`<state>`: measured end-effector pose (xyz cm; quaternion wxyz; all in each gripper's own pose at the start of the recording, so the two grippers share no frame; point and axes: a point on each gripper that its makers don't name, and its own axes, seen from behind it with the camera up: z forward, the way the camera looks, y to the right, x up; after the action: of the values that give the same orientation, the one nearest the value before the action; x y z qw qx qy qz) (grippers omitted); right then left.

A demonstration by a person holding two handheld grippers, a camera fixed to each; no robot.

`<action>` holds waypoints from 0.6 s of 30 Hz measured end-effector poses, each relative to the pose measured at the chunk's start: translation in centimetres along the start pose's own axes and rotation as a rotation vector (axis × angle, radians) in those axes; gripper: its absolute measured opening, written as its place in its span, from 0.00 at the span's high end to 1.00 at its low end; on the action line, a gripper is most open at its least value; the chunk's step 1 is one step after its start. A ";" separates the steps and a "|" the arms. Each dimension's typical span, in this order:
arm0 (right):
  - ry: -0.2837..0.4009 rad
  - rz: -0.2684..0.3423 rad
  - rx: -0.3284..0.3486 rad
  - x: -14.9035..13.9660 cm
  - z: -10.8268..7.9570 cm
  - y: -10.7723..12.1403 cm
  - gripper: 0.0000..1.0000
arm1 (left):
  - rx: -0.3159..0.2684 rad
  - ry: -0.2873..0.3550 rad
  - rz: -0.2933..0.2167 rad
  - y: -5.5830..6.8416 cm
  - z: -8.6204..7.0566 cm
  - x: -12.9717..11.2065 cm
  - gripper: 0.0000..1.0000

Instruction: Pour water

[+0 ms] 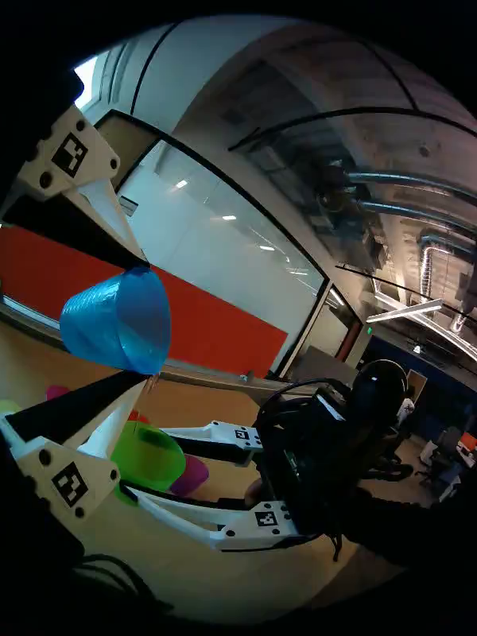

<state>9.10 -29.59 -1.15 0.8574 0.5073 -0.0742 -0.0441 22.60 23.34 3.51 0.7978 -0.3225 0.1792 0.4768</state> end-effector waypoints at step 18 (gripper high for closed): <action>0.006 -0.002 -0.002 0.3 -0.1 0.1 0.08 | 0.002 -0.001 0.029 -0.5 0.1 0.1 0.11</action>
<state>9.39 -29.52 -1.05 0.8581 0.5067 -0.0709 -0.0437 23.06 23.36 3.69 0.7912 -0.3189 0.1841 0.4883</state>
